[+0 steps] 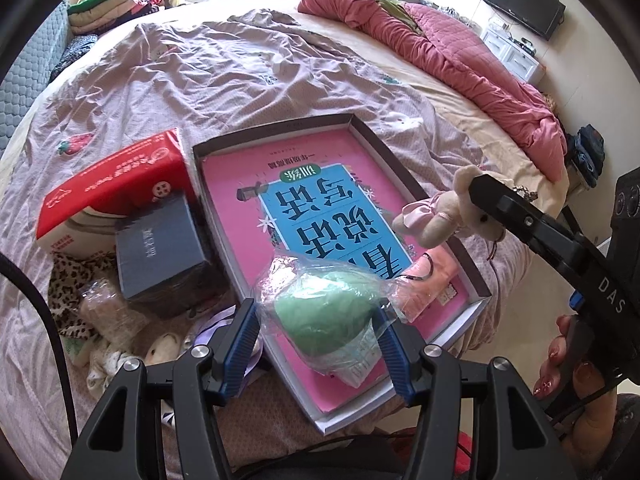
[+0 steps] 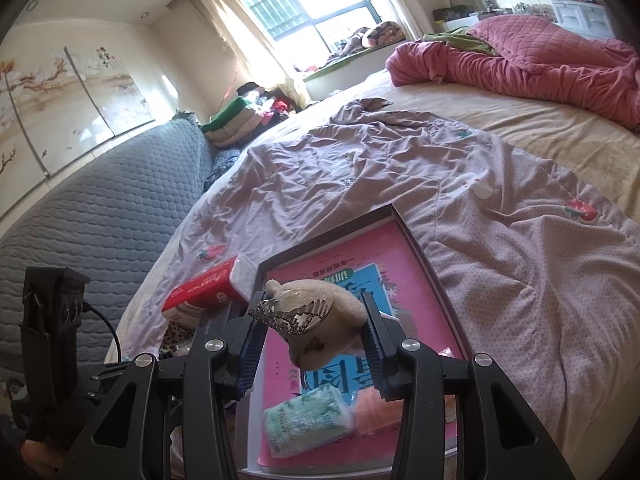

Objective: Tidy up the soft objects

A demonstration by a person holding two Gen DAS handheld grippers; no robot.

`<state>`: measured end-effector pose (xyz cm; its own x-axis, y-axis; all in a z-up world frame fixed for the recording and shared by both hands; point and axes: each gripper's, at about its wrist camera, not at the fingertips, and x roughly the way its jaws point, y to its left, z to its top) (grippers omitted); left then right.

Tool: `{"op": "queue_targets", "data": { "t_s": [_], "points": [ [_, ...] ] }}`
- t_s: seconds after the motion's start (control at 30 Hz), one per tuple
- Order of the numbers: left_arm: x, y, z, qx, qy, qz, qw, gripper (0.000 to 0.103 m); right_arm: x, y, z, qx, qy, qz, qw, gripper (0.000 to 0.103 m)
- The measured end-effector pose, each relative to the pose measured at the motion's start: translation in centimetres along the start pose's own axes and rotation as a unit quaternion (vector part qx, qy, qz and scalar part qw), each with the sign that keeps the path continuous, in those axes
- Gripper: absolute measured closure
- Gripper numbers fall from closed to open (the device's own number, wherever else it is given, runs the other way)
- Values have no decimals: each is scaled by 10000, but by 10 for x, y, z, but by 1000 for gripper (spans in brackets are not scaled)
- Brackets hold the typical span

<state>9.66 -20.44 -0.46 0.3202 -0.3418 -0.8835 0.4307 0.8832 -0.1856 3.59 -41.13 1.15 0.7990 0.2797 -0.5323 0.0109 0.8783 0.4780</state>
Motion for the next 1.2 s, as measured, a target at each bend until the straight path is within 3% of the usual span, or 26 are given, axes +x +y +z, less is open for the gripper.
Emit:
{"op": "queue_targets", "data": {
  "t_s": [0.73,1.2],
  "points": [
    [46,-8,11,259,278,51,9993,45,37,-19,4,-289,-16,-418,9987,57],
    [59,-10,11,255,394,1,9989,45,42,-15,-27,-941,305,-481,9939,56]
  ]
}}
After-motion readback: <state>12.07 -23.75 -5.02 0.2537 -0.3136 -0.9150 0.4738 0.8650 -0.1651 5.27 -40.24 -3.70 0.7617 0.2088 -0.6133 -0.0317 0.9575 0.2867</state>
